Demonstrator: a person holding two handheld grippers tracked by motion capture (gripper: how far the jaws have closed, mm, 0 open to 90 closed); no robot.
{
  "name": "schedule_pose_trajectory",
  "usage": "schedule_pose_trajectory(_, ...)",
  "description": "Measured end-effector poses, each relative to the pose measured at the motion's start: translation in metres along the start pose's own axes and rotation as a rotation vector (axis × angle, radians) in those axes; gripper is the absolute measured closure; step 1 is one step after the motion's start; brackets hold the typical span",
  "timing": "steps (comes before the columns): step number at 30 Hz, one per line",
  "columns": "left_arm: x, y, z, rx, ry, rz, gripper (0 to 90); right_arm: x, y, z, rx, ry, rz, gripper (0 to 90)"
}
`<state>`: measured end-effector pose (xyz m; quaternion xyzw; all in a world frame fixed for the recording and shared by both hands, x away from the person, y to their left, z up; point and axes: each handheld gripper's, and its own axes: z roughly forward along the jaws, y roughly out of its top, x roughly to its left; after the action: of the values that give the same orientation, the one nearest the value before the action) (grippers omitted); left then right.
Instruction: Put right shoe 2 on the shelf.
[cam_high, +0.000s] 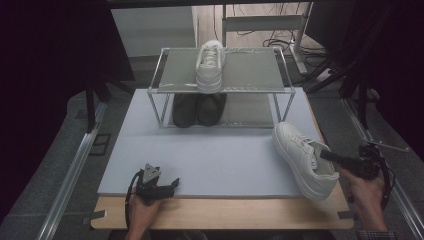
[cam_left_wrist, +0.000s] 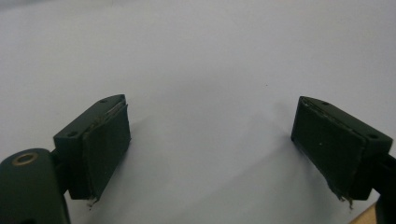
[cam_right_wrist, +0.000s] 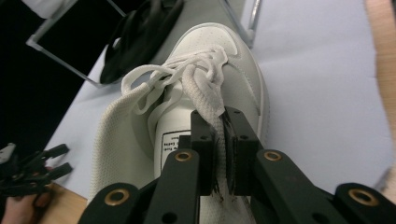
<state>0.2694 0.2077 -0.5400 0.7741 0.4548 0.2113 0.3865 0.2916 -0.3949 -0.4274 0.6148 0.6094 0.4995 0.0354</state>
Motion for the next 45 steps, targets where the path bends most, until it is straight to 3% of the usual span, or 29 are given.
schedule_pose_trajectory(11, 0.0, 0.0, 0.0, 0.001, 0.0, -0.001, 11.6, 0.015, 0.008, 0.002, -0.007, 0.109, 0.007, 84.5)
schedule_pose_trajectory(24, 0.0, 0.0, 0.0, 0.0, 0.0, -0.001, 11.6, 0.044, 0.021, 0.004, -0.016, 0.223, 0.001, 84.5)
schedule_pose_trajectory(38, 0.0, 0.0, 0.0, -0.002, 0.0, 0.0, 11.6, 0.073, 0.041, 0.005, -0.035, 0.314, 0.022, 84.5)
schedule_pose_trajectory(45, 0.0, 0.0, 0.0, 0.001, 0.0, 0.001, 11.6, 0.09, 0.054, 0.006, -0.04, 0.336, 0.009, 84.5)
